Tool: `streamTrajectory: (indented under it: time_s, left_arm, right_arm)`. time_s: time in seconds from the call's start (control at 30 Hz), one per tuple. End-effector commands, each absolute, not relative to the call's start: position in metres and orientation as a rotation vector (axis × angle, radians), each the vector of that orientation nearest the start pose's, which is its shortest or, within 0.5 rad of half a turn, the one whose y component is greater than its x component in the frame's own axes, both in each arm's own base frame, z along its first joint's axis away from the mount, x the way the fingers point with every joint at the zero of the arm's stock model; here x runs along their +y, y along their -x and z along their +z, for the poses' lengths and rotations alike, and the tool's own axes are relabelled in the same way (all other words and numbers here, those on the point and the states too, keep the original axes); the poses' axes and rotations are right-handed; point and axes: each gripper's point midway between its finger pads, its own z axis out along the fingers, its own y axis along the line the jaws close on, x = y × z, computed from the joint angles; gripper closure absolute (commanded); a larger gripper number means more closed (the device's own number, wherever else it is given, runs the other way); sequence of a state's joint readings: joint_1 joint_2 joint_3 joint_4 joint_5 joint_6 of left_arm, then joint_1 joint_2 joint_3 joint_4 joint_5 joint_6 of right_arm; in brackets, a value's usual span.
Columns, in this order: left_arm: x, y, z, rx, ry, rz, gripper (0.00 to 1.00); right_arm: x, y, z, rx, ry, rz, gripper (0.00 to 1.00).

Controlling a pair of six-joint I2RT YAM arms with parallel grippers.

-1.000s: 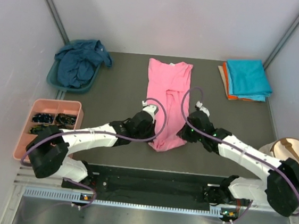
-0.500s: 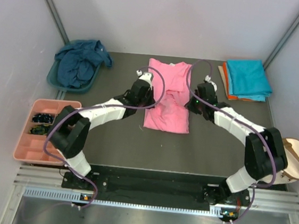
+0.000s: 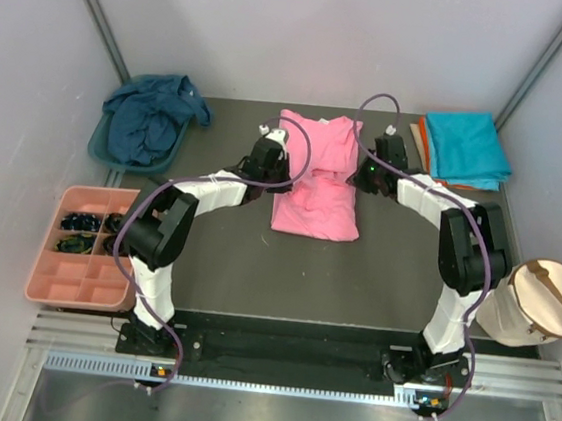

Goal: Fold and stack the t-shirts
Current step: Fold the folded rectangular tshirt in 1/3 of the way

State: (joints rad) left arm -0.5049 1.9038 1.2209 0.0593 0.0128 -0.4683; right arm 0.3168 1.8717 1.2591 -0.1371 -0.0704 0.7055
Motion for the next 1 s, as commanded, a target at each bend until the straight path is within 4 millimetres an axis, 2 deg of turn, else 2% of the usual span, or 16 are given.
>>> streamTrajectory:
  time_s: [0.0,0.23,0.57,0.63,0.67,0.7,0.73,0.77,0.8,0.83,0.9,0.93,0.97]
  left_arm:
    - [-0.27,-0.466,0.107,2.141,-0.045,-0.603,1.0]
    - [-0.257,-0.478,0.109,2.129,-0.012,-0.604,1.0]
    - [-0.258,-0.487,0.111,2.123,-0.012,-0.615,0.99]
    - [-0.256,-0.487,0.109,2.129,-0.002,-0.603,0.9]
    - [-0.254,-0.489,0.109,2.132,0.006,-0.592,0.84]
    - [-0.25,-0.489,0.108,2.135,0.017,-0.573,0.65]
    - [-0.238,-0.492,0.104,2.141,0.056,-0.507,0.62]
    - [-0.232,-0.492,0.108,2.136,0.074,-0.484,0.57]
    - [-0.221,-0.491,0.104,2.144,0.104,-0.445,0.49]
    - [-0.205,-0.494,0.113,2.116,0.151,-0.392,0.33]
    - [-0.182,-0.489,0.112,2.108,0.23,-0.32,0.12]
    - [-0.169,-0.489,0.124,2.074,0.265,-0.305,0.01]
    - [-0.16,-0.489,0.129,2.053,0.293,-0.289,0.01]
  right_arm:
    - [0.19,-0.482,0.112,2.262,-0.399,0.621,1.0]
    - [0.181,-0.486,0.106,2.276,-0.42,0.603,1.0]
    - [0.177,-0.49,0.098,2.29,-0.436,0.59,1.0]
    - [0.176,-0.493,0.096,2.292,-0.438,0.586,1.0]
    - [0.174,-0.493,0.094,2.298,-0.441,0.579,0.9]
    - [0.17,-0.495,0.093,2.299,-0.448,0.564,0.8]
    - [0.165,-0.497,0.095,2.292,-0.453,0.553,0.72]
    - [0.158,-0.498,0.095,2.289,-0.459,0.535,0.58]
    - [0.151,-0.5,0.097,2.275,-0.471,0.512,0.53]
    - [0.136,-0.499,0.101,2.26,-0.497,0.492,0.49]
    - [0.12,-0.497,0.106,2.243,-0.522,0.468,0.46]
    - [0.107,-0.493,0.11,2.231,-0.542,0.458,0.45]
    - [0.102,-0.49,0.111,2.23,-0.544,0.456,0.45]
